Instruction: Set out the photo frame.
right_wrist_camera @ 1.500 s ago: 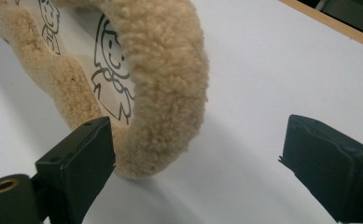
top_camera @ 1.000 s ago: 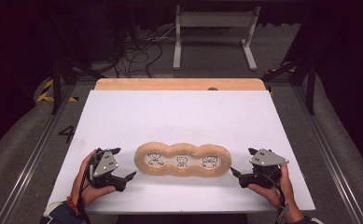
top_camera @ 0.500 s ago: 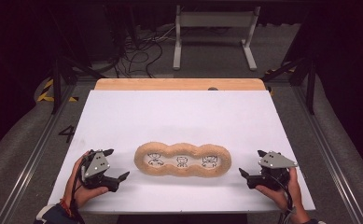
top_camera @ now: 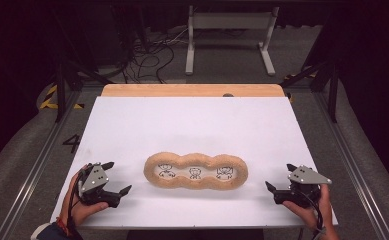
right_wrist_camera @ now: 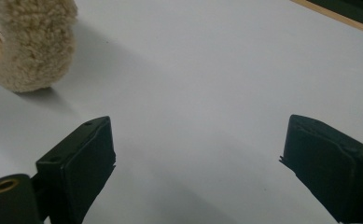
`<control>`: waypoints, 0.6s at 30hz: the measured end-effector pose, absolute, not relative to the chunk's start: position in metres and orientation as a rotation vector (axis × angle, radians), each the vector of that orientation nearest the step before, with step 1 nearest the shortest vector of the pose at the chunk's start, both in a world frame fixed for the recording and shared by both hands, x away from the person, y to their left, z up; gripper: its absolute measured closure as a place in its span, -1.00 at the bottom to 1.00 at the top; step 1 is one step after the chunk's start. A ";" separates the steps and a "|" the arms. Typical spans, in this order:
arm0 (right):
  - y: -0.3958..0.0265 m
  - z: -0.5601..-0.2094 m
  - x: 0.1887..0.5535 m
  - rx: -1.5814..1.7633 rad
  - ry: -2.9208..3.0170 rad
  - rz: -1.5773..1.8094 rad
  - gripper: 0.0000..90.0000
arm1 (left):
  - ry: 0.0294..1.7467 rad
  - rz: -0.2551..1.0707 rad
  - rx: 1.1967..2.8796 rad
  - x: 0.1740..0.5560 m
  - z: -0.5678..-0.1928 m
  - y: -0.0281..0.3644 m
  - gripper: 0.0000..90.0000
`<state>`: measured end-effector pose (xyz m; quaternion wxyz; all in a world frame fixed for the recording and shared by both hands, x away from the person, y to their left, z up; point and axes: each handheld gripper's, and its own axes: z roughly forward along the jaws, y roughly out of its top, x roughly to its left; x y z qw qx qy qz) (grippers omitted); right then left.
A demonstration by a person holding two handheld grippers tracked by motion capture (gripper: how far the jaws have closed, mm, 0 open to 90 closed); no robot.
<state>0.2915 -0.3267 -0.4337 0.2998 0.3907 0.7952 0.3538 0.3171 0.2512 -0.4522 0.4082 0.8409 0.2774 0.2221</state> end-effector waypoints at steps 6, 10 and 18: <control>-0.332 -0.437 0.289 1.054 2.099 0.921 -0.81 | 0.749 0.536 2.071 0.316 -0.455 0.263 -0.87; -0.338 -0.440 0.286 1.079 2.087 0.915 -0.81 | 0.765 0.530 2.061 0.318 -0.457 0.270 -0.87; -0.346 -0.443 0.281 1.108 2.054 0.928 -0.81 | 0.794 0.495 2.031 0.317 -0.461 0.280 -0.87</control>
